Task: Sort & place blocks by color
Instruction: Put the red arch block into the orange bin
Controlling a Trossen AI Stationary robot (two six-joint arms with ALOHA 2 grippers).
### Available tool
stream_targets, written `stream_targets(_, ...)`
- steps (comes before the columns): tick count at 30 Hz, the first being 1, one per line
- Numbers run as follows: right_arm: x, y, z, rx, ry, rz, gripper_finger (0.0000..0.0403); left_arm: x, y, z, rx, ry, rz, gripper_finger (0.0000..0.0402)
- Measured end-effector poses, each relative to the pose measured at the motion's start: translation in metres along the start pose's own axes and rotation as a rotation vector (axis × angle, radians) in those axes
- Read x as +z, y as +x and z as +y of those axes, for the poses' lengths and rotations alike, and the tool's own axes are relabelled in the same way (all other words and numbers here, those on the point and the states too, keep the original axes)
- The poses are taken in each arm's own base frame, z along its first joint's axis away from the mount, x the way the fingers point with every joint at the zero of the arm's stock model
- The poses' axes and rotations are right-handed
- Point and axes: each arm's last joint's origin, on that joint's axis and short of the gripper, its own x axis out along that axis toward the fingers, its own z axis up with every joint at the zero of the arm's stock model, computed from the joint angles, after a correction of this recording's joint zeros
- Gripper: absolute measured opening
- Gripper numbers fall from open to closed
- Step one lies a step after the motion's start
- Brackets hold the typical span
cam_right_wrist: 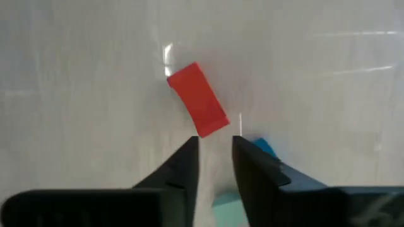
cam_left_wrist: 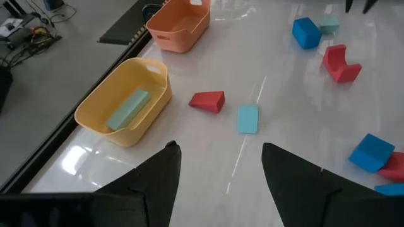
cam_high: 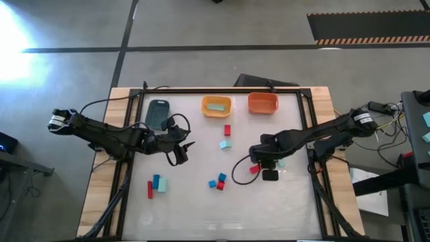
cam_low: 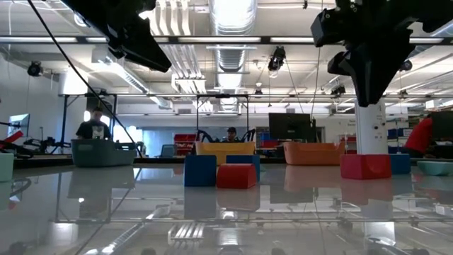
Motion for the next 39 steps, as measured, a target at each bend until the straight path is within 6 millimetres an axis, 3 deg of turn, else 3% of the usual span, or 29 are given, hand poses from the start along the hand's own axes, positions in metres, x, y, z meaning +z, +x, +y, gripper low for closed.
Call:
stream_targets(7, 0.019, 0.019, 0.006, -0.04, -0.162, 0.061, 0.0206, 0.0, 0.0, 0.0, 0.0, 0.003, 0.001, 0.0205)
stream_targets(13, 0.029, 0.042, 0.008, -0.048, -0.224, 0.113, 0.0256, -0.001, 0.0, 0.0, 0.0, 0.005, 0.002, 0.0205)
stream_targets(25, 0.035, 0.083, 0.01, -0.053, -0.273, 0.194, 0.025, -0.001, 0.001, 0.0, 0.001, 0.006, 0.004, 0.0205)
stream_targets(39, 0.038, 0.11, 0.01, -0.047, -0.312, 0.217, 0.0246, -0.001, 0.001, 0.0, 0.001, 0.007, 0.005, 0.0205)
